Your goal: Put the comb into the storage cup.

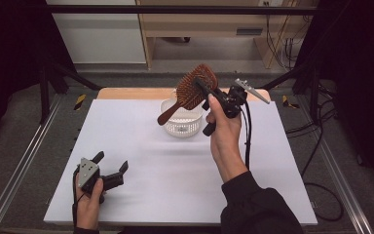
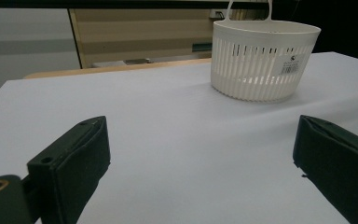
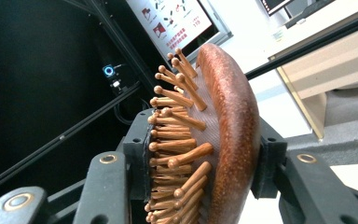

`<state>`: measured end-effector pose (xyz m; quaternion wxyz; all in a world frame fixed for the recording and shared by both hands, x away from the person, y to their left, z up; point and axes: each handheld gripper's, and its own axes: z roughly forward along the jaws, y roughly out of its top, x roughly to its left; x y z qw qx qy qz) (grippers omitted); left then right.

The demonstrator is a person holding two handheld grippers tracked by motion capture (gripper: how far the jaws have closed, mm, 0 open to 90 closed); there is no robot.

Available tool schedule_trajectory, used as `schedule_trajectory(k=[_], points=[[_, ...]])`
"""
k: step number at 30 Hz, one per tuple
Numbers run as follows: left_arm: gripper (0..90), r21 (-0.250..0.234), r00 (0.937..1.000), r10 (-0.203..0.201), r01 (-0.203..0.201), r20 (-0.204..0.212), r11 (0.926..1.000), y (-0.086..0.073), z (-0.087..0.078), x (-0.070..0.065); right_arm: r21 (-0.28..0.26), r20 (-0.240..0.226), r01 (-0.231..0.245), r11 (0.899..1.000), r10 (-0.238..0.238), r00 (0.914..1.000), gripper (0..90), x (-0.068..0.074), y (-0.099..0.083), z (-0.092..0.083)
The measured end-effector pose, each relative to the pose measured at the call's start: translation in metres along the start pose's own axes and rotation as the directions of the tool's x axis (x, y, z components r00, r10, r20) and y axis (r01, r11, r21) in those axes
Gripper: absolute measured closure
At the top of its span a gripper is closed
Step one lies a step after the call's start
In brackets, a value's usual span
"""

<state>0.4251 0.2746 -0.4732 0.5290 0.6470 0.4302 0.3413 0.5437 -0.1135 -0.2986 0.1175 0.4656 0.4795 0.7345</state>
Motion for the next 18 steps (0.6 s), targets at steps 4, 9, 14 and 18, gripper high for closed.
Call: schedule_trajectory(k=[4,9,14,18], points=[[3.8,-0.006,1.0,-0.009,0.009,-0.003,0.9999,0.0,-0.001,0.0,-0.004,0.004,0.009,1.0,-0.009,1.0,51.8,0.003,0.004,0.007],[3.8,-0.007,0.9999,-0.01,0.01,-0.002,0.9999,0.001,-0.001,0.0,-0.009,0.007,0.014,1.0,-0.014,0.9999,51.8,0.005,0.007,0.013],[3.8,-0.007,1.0,-0.008,0.008,0.002,0.9999,0.001,-0.001,0.0,-0.009,0.007,0.019,1.0,-0.019,0.9998,51.9,0.006,0.008,0.018],[3.8,-0.003,1.0,-0.006,0.006,0.003,1.0,0.0,0.0,0.0,-0.019,0.012,0.012,1.0,-0.012,0.9999,51.9,0.004,0.009,0.021]])
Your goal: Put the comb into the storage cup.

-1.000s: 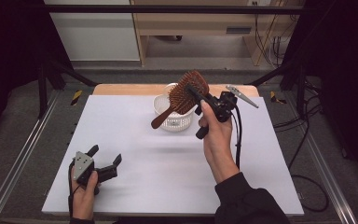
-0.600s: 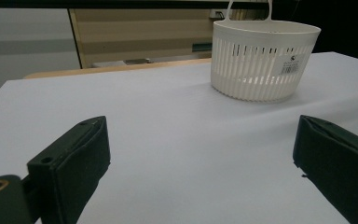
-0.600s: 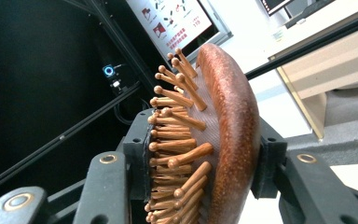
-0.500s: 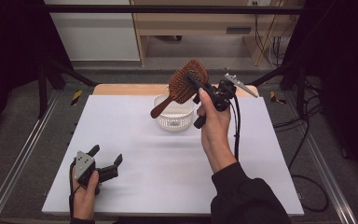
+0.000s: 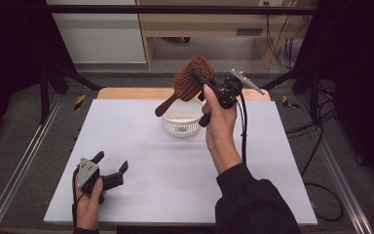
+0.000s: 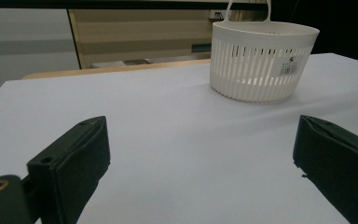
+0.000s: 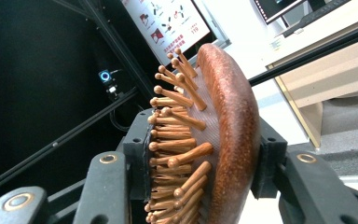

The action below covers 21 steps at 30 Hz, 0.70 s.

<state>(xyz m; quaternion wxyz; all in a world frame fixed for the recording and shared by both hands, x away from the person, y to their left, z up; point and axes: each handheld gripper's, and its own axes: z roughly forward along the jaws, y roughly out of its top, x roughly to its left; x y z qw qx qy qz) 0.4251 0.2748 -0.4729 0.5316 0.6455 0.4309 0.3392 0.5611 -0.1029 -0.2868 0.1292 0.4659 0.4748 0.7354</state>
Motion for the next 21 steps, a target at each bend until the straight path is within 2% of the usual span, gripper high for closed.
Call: schedule_trajectory(k=[8,13,21], points=[[3.7,-0.007,0.9999,-0.006,0.006,-0.009,1.0,0.0004,-0.0007,0.0026,-0.005,0.016,-0.006,1.0,0.007,0.9998,51.9,-0.0067,0.0013,0.0029],[3.1,-0.006,1.0,-0.005,0.005,-0.001,1.0,0.0005,-0.0009,0.0012,-0.012,0.021,-0.009,1.0,0.01,0.9997,51.8,-0.0074,0.0034,0.0013],[1.9,-0.005,0.9998,-0.016,0.016,-0.014,0.9999,0.0006,-0.0014,0.0034,-0.012,0.025,-0.002,1.0,0.002,0.9997,51.8,-0.0062,0.0035,0.0058]])
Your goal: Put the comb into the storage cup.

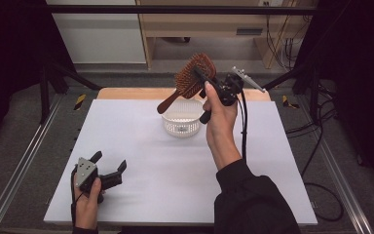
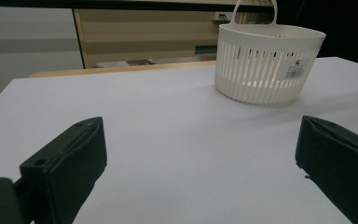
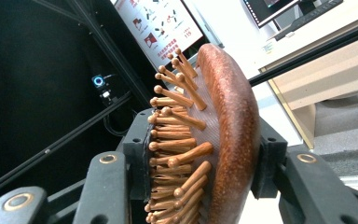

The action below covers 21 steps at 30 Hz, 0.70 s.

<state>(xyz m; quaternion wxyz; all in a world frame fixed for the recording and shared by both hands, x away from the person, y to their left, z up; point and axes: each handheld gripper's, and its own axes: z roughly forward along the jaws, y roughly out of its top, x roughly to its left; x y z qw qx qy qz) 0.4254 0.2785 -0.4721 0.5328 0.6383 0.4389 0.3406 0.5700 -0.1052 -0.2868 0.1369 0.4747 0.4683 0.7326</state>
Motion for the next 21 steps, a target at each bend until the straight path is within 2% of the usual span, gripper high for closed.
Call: schedule_trajectory(k=[7,14,18,21], points=[[1.7,-0.003,1.0,0.002,-0.002,0.007,1.0,0.0,0.001,-0.001,-0.009,-0.004,0.019,1.0,-0.019,0.9998,51.7,0.004,0.005,0.002],[1.7,-0.001,0.9999,0.004,-0.004,0.01,1.0,0.0,0.0,-0.001,-0.02,0.011,0.024,1.0,-0.023,0.9997,51.7,-0.001,0.009,0.002],[1.8,-0.002,0.9999,0.008,-0.008,0.015,1.0,-0.001,0.001,-0.001,-0.019,0.022,0.045,0.999,-0.045,0.9988,51.7,-0.003,0.009,0.001],[1.9,-0.002,0.9998,0.008,-0.008,0.016,1.0,-0.001,0.001,-0.002,-0.019,0.022,0.039,0.999,-0.038,0.999,51.7,-0.006,0.009,0.002]])
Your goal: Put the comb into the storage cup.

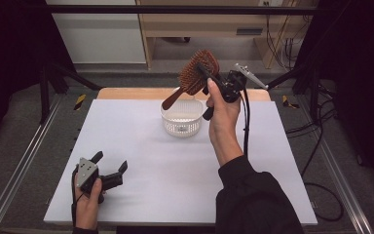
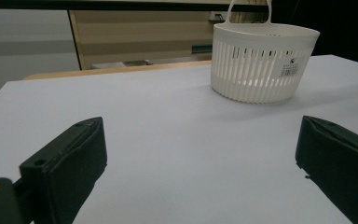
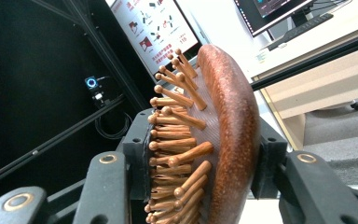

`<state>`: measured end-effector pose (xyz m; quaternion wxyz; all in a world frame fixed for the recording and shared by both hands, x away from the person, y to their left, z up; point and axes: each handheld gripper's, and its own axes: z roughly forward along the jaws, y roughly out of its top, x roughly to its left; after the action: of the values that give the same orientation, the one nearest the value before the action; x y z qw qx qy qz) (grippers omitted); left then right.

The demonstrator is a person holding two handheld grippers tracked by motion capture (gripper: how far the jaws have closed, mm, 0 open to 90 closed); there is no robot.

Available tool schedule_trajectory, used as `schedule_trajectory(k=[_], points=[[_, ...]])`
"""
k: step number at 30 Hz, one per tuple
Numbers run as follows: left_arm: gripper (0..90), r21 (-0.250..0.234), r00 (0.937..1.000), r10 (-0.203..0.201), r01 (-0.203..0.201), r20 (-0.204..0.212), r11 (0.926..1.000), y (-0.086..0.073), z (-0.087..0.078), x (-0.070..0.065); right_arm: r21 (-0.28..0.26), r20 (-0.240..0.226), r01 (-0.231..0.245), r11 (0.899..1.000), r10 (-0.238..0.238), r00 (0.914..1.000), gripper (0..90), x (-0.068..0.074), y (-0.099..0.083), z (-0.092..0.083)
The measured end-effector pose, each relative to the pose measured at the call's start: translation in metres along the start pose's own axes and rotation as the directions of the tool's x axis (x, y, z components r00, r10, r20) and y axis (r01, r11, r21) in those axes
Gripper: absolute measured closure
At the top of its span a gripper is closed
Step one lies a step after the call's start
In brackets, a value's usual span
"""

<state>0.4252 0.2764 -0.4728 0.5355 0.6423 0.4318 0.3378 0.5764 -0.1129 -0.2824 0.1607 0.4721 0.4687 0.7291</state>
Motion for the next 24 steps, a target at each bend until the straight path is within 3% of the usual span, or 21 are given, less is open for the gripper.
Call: schedule_trajectory(k=[24], points=[[2.0,0.01,0.9999,-0.008,0.008,0.009,0.9999,-0.001,0.002,0.0,-0.036,0.034,0.006,0.999,-0.004,0.9994,51.6,-0.011,-0.003,0.006]])
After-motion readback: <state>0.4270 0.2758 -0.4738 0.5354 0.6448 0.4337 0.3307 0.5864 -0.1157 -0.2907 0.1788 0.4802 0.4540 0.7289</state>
